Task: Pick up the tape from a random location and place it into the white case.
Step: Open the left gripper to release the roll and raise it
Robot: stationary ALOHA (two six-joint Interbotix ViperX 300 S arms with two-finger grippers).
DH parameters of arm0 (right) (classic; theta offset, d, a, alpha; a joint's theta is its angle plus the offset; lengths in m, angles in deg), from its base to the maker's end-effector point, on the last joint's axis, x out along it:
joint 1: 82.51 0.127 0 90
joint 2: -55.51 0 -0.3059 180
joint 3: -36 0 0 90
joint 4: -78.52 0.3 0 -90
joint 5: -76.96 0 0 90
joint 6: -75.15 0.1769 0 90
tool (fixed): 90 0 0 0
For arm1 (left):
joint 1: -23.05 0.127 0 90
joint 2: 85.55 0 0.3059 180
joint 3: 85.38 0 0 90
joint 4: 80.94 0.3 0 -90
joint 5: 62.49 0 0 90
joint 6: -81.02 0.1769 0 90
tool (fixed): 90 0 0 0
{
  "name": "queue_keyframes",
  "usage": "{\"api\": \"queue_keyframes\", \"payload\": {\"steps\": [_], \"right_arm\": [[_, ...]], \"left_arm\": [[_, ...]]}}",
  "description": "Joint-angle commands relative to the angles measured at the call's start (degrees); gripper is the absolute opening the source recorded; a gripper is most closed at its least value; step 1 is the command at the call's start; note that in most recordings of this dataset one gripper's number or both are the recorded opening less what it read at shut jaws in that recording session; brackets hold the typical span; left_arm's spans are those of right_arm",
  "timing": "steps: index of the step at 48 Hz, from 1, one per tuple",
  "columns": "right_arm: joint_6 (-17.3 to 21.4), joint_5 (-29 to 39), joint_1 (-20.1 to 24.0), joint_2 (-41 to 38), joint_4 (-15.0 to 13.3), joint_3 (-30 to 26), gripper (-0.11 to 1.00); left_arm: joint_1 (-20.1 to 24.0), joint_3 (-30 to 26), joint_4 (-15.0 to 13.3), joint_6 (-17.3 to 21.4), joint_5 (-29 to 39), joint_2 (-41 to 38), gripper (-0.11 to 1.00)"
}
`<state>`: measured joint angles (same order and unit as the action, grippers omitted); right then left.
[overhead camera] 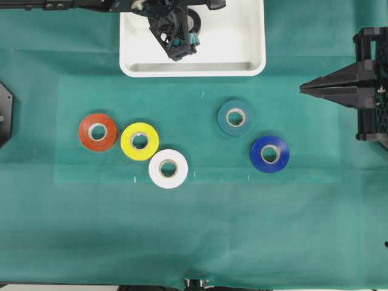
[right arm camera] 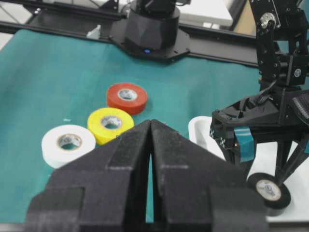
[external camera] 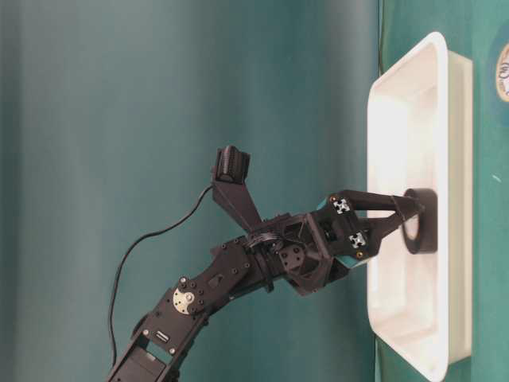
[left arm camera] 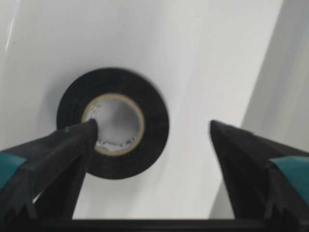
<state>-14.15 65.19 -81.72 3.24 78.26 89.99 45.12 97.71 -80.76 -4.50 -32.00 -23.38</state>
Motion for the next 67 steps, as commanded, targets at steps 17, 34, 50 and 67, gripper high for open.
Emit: {"api": "queue_keyframes", "payload": {"steps": [17,34,50,67], "right_arm": [[0.0,-0.2,0.1,-0.3,0.1,-1.6,0.00],[0.0,-0.3,0.1,-0.3,0.1,-1.6,0.00],[0.0,-0.3,0.1,-0.3,0.1,-1.6,0.00],[0.0,-0.3,0.1,-0.2,0.1,-1.6,0.00]], "left_arm": [[0.1,0.4,0.0,0.0,1.0,3.4,0.91],[0.1,-0.1,0.0,0.0,6.0,10.2,0.91],[-0.2,-0.8,0.0,0.0,10.0,15.0,0.91],[-0.4,-1.8,0.0,0.1,11.7,17.3,0.91]]}}
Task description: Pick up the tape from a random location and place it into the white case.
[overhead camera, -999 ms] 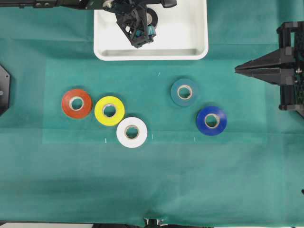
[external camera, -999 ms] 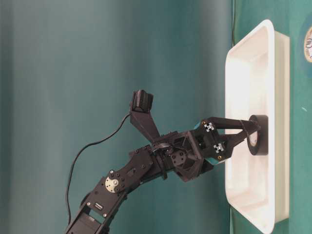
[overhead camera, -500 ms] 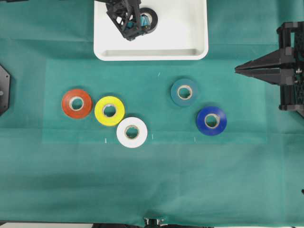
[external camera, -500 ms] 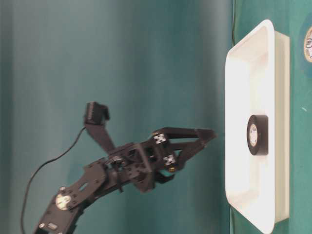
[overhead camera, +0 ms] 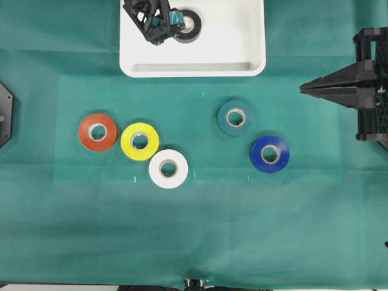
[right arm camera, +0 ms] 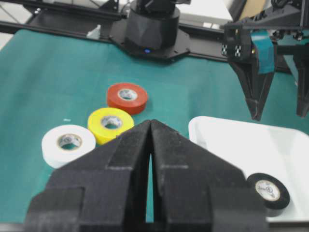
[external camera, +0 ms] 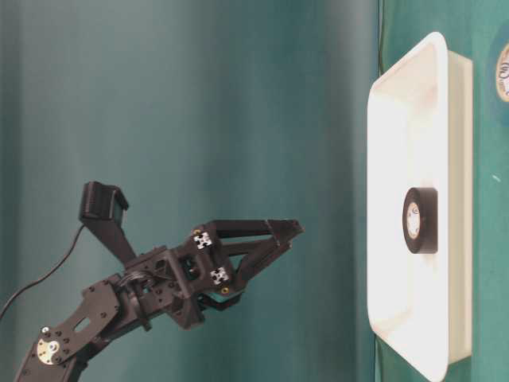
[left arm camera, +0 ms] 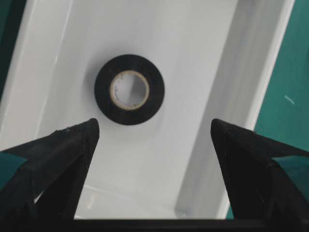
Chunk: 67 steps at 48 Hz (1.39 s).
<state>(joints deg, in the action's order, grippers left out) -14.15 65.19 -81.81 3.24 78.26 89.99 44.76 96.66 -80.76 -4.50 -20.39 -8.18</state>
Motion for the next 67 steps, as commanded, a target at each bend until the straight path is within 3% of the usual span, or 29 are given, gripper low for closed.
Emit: {"api": "queue_keyframes", "payload": {"steps": [1,67], "right_arm": [[0.0,-0.3,0.2,-0.2,0.1,-1.6,0.00],[0.0,-0.2,0.2,-0.3,0.0,-1.6,0.00]], "left_arm": [[-0.1,-0.9,0.0,0.1,0.1,2.2,0.91],[-0.9,-0.9,0.0,0.2,0.2,4.3,0.90]]}}
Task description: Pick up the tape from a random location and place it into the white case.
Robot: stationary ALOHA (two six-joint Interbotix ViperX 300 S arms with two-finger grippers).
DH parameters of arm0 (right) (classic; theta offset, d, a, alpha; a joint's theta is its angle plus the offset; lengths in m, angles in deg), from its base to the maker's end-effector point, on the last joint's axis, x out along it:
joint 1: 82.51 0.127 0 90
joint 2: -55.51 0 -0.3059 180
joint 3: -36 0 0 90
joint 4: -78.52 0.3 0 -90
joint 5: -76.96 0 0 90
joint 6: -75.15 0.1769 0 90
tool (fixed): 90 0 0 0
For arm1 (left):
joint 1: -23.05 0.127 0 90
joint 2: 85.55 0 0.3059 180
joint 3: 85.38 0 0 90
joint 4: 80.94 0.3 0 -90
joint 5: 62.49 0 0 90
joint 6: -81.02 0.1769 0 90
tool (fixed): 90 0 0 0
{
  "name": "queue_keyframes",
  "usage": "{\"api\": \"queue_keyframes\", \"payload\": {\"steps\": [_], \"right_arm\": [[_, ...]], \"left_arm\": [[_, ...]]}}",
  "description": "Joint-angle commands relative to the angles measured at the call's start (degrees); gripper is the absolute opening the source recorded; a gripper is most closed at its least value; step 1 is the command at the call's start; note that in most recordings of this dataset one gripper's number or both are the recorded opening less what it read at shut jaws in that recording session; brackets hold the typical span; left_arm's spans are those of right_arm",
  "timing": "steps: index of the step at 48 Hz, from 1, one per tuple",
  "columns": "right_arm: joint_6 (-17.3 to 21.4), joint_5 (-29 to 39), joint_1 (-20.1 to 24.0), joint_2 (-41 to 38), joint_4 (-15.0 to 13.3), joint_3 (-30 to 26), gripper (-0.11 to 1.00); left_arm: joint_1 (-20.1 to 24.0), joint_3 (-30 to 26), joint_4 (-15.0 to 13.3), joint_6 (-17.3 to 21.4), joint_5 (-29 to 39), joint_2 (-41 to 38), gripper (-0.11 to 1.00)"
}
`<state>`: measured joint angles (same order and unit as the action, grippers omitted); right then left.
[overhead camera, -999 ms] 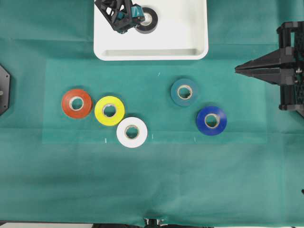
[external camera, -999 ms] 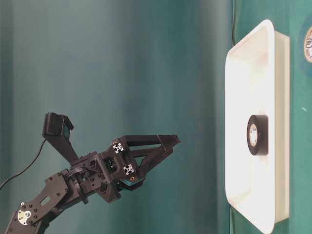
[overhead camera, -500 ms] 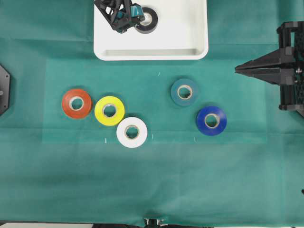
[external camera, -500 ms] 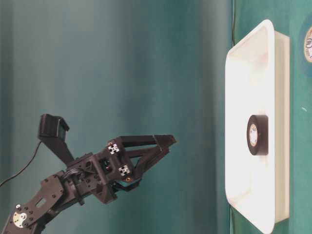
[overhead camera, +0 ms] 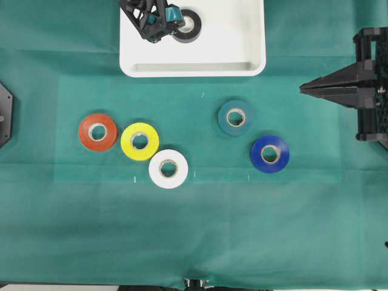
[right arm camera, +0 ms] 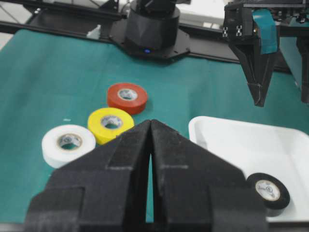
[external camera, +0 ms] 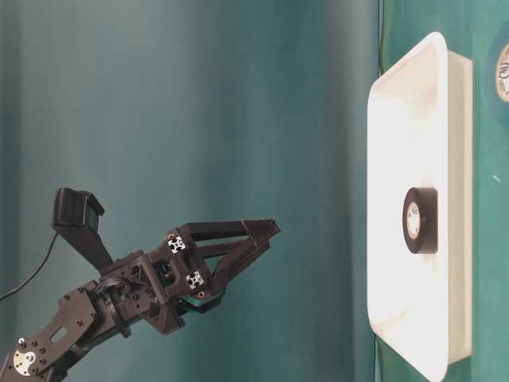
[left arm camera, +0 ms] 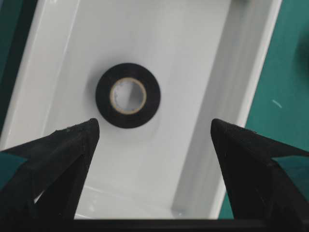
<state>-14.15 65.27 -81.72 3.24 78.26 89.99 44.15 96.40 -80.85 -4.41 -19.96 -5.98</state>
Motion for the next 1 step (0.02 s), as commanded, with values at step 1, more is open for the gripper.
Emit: {"api": "queue_keyframes", "payload": {"steps": [1], "right_arm": [[0.0,-0.2,0.1,-0.3,0.0,-1.6,0.00]], "left_arm": [[-0.3,-0.6,0.1,0.1,-0.2,2.1,0.90]]}}
